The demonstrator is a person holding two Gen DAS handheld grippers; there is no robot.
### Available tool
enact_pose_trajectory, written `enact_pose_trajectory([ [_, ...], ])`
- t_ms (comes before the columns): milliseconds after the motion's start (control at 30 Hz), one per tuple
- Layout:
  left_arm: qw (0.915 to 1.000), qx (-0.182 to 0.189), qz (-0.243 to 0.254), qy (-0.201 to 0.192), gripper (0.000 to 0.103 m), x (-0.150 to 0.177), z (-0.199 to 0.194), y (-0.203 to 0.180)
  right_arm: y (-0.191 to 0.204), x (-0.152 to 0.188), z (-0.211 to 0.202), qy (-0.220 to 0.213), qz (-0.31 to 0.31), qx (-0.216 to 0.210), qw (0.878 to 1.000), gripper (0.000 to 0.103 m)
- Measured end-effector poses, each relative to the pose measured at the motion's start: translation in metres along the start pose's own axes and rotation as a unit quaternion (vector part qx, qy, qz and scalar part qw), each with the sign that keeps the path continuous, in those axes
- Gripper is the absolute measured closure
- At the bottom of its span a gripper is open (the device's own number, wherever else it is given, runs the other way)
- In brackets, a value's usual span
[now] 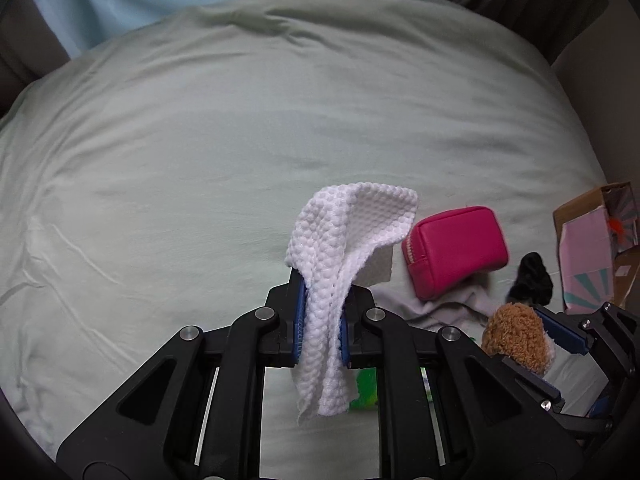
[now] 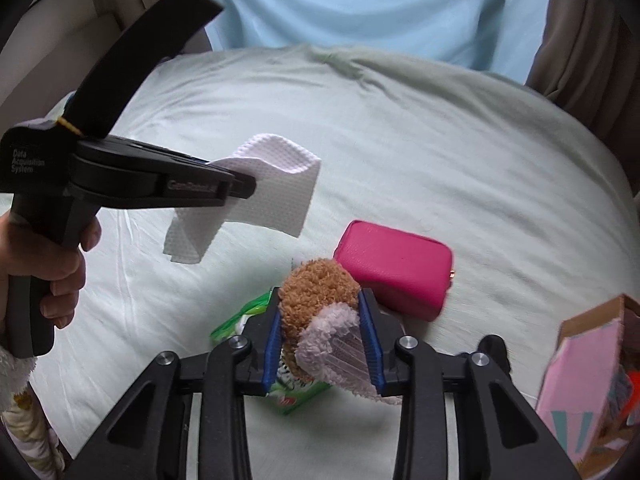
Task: Organize soft objects
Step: 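Grasp the white mesh cloth with the left tool while the right tool grasps the fuzzy plush, then carry the white cloth and fuzzy plush into the box and release both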
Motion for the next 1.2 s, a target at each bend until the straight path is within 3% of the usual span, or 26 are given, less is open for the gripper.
enact_pose_trajectory([
  [467, 0.9962, 0.007, -0.026, -0.082, 0.092, 0.016, -0.157, -0.033, -0.019, -0.012, -0.138, -0.046, 0.062, 0.023, 0.997, 0.071],
  [733, 0.9908, 0.011, 0.0, -0.135, 0.092, 0.006, -0.236, -0.088, -0.067, -0.023, -0.226, -0.082, 0.124, 0.04, 0.988, 0.071],
  [933, 0.9879, 0.019, 0.015, -0.153, 0.092, -0.001, -0.256, -0.151, -0.128, -0.02, -0.271, -0.109, 0.167, 0.05, 0.979, 0.071],
  [1200, 0.9873, 0.034, 0.008, -0.155, 0.092, -0.002, -0.238, -0.263, -0.221, 0.0, -0.298, -0.109, 0.164, 0.057, 0.979, 0.071],
])
Point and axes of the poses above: each gripper's, at about its wrist camera, not at the fingertips, and z roughly the way its jaws point, y to its left, x to its underside, the point moved 9 cm from there along z, roughly the way its jaws point, and after that the axes turned 8 degrees about x, right-handed, at the moved point
